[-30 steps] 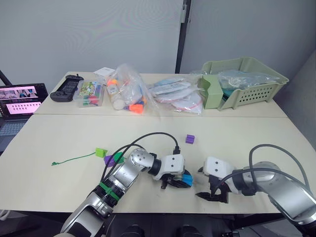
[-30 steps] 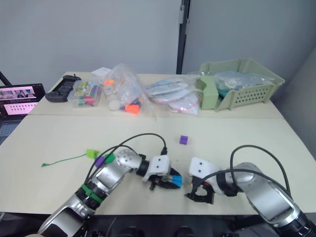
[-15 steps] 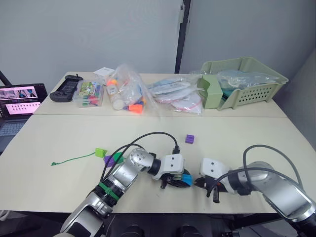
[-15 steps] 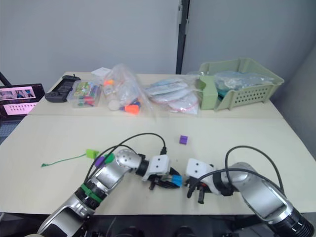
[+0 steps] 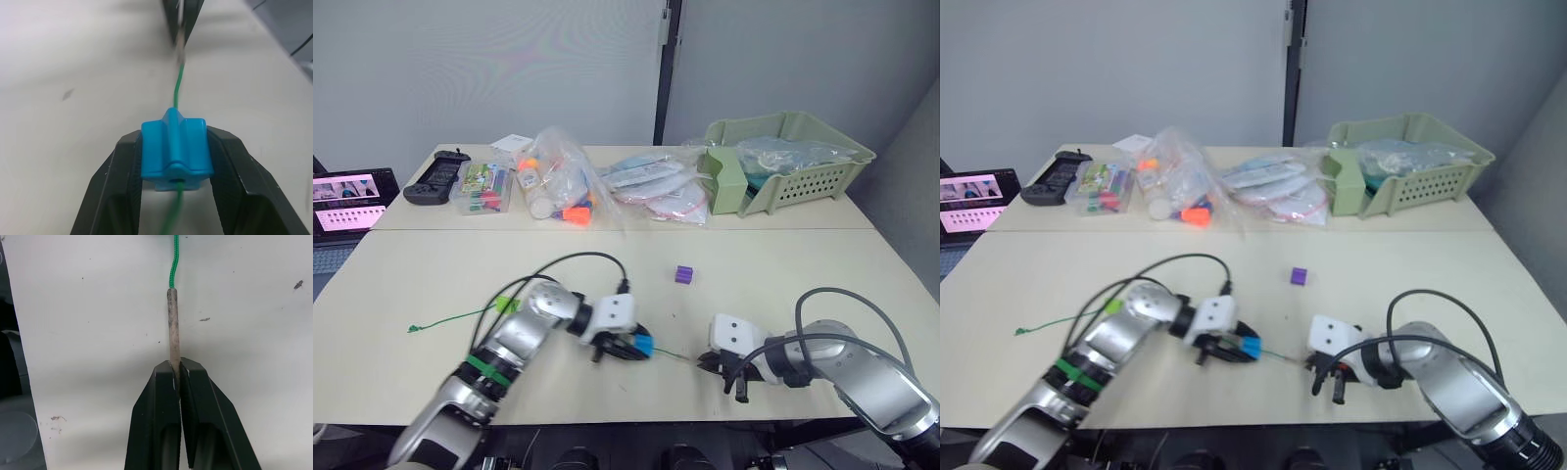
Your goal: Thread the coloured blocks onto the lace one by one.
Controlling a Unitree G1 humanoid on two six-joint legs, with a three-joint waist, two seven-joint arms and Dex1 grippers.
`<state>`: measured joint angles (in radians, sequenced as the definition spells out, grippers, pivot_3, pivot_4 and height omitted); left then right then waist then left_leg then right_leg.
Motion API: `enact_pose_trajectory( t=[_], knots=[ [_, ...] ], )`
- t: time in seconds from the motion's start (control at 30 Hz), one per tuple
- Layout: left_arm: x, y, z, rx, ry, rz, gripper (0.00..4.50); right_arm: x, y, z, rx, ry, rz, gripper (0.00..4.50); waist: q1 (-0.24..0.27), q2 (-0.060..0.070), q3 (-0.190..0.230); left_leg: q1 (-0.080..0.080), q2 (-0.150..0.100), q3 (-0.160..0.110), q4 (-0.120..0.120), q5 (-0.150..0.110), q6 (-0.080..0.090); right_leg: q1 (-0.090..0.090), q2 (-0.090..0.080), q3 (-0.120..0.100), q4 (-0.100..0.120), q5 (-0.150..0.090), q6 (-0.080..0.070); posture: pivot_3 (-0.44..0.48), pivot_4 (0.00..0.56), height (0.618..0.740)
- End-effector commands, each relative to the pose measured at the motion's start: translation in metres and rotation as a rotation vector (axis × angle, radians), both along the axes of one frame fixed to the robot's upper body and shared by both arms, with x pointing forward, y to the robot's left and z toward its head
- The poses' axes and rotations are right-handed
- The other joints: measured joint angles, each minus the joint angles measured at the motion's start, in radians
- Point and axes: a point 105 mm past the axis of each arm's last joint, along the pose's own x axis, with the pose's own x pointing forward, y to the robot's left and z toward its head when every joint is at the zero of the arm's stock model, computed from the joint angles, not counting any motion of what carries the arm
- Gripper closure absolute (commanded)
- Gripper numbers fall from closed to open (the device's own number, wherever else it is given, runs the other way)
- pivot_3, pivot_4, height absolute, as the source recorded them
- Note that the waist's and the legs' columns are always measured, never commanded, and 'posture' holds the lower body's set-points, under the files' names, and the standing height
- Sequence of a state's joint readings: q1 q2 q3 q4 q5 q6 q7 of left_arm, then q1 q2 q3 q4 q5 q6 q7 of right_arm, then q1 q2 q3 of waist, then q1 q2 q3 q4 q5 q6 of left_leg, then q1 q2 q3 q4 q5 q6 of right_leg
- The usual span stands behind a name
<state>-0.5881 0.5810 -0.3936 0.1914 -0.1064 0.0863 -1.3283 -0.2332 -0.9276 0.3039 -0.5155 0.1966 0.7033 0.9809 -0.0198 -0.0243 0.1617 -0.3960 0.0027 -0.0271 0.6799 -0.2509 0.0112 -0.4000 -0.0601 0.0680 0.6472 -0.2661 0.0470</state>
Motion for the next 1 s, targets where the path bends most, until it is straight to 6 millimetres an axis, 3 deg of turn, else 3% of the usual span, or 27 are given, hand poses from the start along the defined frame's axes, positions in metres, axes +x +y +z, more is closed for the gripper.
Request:
enact_pose_trajectory(
  t=[0.03,0.17,0.33,0.43,0.6,0.67,0.87,1.0],
  knots=[
    [0.011,0.041,-0.005,0.087,-0.01,0.067,3.12,0.004,0.004,0.007,0.001,-0.044,0.032,4.5,0.001,0.0,0.0,0.0,0.0,0.0,0.0,0.0,0.0,0.0,0.0,0.0,0.0,0.0,0.0,0.0,0.15,0.74],
    [0.016,0.092,-0.006,0.187,-0.01,0.136,3.12,0.007,0.006,0.005,-0.001,-0.045,0.042,4.5,-0.005,0.0,0.0,0.0,0.001,0.001,0.0,0.0,0.0,-0.001,0.001,0.0,0.0,0.0,-0.001,0.0,0.15,0.74],
    [0.011,0.133,-0.006,0.271,0.002,0.17,3.12,0.01,0.008,0.005,-0.001,-0.049,0.053,4.5,-0.013,0.0,0.0,0.001,0.004,0.003,0.0,0.0,0.0,-0.002,0.002,0.0,0.001,0.001,-0.002,0.0,0.15,0.74],
    [0.01,0.144,-0.005,0.285,-0.001,0.193,3.12,0.011,0.01,0.006,0.0,-0.051,0.058,4.5,-0.025,0.001,0.0,0.001,0.005,0.003,-0.001,0.0,0.0,-0.002,0.002,0.0,0.002,0.001,-0.002,0.0,0.15,0.74],
    [0.014,0.138,0.0,0.213,-0.009,0.201,3.12,0.012,0.012,0.006,0.006,-0.055,0.065,4.5,-0.024,0.001,0.0,0.003,0.006,0.004,-0.002,0.0,0.0,-0.002,0.003,0.0,0.002,0.001,-0.003,0.0,0.15,0.74],
    [0.015,0.133,0.006,0.168,-0.006,0.195,2.09,0.012,0.013,0.007,0.01,-0.055,0.069,4.5,-0.023,0.001,0.0,0.003,0.007,0.005,-0.001,0.0,0.0,-0.002,0.003,0.0,0.002,0.001,-0.003,0.0,0.15,0.74],
    [0.014,0.103,0.031,0.038,-0.01,0.125,0.22,0.012,0.016,0.008,0.015,-0.052,0.077,4.5,-0.019,0.0,0.0,-0.003,0.007,0.004,0.0,0.0,0.0,-0.006,0.003,0.0,0.003,0.001,-0.003,0.0,0.15,0.74],
    [-0.003,0.063,0.043,-0.064,0.035,0.014,0.22,0.012,0.02,0.01,0.018,-0.05,0.084,4.5,-0.016,0.0,0.0,-0.005,0.005,0.003,0.0,0.0,0.0,-0.006,0.001,0.0,0.003,0.001,-0.003,0.0,0.15,0.74]
  ],
)
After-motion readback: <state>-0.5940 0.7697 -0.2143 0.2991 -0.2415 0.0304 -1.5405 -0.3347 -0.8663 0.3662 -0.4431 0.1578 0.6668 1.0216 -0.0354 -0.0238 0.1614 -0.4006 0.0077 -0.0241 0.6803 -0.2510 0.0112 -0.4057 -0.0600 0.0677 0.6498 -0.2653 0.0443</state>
